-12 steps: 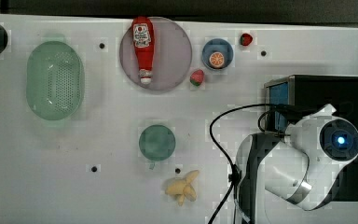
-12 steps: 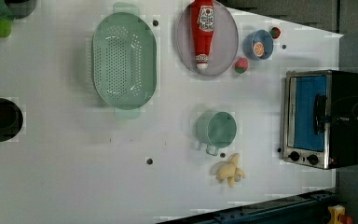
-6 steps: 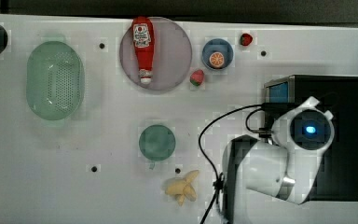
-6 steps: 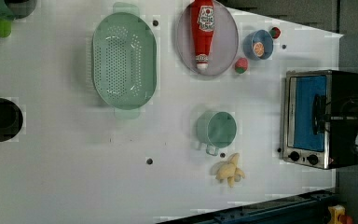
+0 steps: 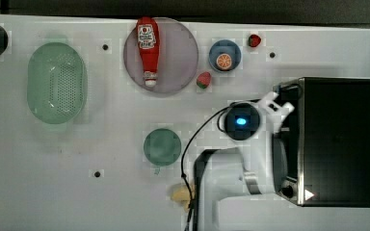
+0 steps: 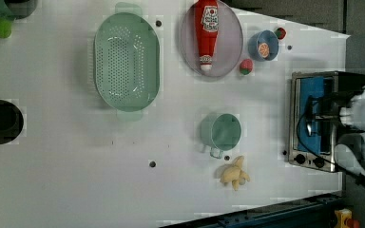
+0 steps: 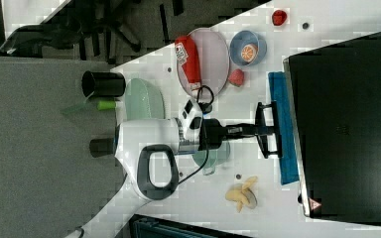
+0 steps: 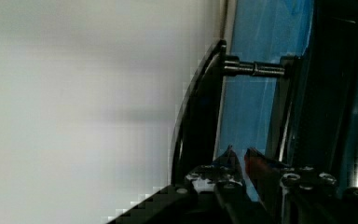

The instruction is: Flap open oven.

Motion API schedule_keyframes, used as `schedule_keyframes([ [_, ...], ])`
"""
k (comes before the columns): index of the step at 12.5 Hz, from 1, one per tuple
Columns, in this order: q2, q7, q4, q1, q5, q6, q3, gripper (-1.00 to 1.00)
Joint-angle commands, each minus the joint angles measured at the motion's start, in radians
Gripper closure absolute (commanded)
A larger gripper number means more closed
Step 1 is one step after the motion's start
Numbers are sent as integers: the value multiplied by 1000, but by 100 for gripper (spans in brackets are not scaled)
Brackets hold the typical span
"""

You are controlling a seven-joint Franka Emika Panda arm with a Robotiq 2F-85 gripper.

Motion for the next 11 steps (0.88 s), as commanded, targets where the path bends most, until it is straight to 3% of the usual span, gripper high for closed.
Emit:
schedule_keyframes([
  [1,55,270,-21,44,-75,-9,57,65],
  [8,267,793,24,133,-381,-53,129,65],
  [11,341,810,50,164,-412,-47,130,65],
])
